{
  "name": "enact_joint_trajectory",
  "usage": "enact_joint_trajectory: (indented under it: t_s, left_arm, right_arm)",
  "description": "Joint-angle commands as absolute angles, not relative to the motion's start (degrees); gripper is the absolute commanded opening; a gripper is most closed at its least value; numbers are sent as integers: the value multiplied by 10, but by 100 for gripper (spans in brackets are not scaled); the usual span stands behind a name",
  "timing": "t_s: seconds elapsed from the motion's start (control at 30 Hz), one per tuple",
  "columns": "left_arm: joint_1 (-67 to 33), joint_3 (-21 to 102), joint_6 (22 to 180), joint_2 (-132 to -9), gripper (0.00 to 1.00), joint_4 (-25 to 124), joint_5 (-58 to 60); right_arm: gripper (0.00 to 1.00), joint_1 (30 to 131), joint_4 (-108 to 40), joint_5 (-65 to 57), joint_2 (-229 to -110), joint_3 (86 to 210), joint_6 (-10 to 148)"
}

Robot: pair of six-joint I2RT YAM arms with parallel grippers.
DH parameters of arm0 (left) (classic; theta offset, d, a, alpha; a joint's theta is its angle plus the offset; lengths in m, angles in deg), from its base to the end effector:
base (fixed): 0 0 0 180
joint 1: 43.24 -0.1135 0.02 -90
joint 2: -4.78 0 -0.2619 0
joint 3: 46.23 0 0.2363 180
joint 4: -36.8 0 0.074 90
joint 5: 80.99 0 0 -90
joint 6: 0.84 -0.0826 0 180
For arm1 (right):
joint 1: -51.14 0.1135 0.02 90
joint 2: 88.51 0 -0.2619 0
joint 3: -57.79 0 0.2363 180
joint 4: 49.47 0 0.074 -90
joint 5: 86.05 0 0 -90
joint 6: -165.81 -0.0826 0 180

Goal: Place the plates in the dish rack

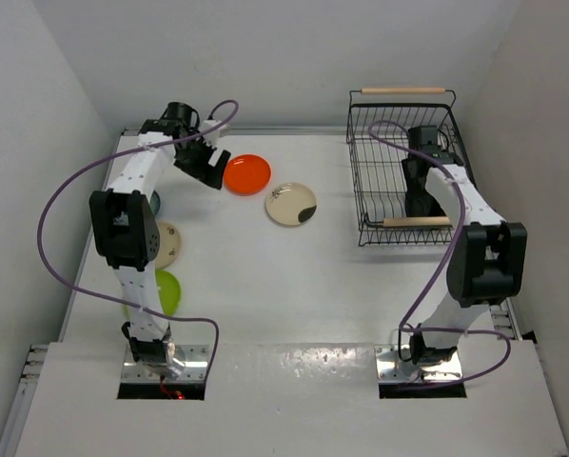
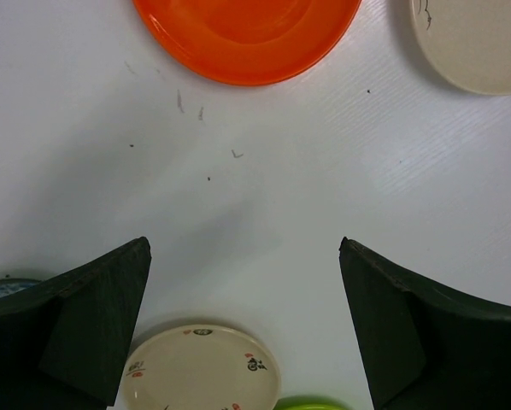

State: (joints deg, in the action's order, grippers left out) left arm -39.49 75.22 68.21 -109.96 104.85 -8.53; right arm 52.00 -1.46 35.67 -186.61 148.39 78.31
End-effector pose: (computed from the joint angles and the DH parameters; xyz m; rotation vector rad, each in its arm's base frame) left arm 0.4350 -0.0535 0.2449 0.6533 2.5068 -0.2960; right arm 0.3735 -0.0378 0.2230 0.1448 2.4668 -0.7102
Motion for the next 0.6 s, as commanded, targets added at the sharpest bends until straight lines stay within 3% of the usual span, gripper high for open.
enact_joint_trajectory:
  t_s: [0.0, 0.2, 0.4, 0.57]
  left_arm:
    - [-397, 775, 689, -1144, 97, 1038, -108]
    - [-397, 822, 783, -1225, 97, 937, -98]
    - [-397, 899, 856, -1316, 97, 881, -90]
    - [-384, 913, 875, -1365, 91, 868, -100]
  right_arm:
    - [65, 521, -4, 359, -1824, 1536, 786]
    - [82, 557, 7, 317, -1788, 1580, 777]
    - [83, 618, -3, 302, -1745, 1562, 769]
    - [83, 649, -20, 313, -1703, 1527, 769]
